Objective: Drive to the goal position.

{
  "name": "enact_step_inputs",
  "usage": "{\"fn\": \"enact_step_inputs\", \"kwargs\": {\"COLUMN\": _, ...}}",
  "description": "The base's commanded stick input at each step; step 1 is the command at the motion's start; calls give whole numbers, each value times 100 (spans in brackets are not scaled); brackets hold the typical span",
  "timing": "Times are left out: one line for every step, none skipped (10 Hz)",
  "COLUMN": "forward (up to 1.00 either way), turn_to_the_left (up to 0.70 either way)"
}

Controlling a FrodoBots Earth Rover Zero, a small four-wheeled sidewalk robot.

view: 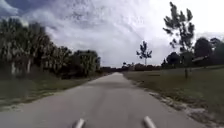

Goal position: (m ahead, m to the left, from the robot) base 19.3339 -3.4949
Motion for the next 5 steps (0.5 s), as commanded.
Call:
{"fn": "enact_step_inputs", "kwargs": {"forward": 69, "turn_to_the_left": 7}}
{"fn": "enact_step_inputs", "kwargs": {"forward": 69, "turn_to_the_left": 13}}
{"fn": "enact_step_inputs", "kwargs": {"forward": 69, "turn_to_the_left": 24}}
{"fn": "enact_step_inputs", "kwargs": {"forward": 69, "turn_to_the_left": 31}}
{"fn": "enact_step_inputs", "kwargs": {"forward": 69, "turn_to_the_left": 11}}
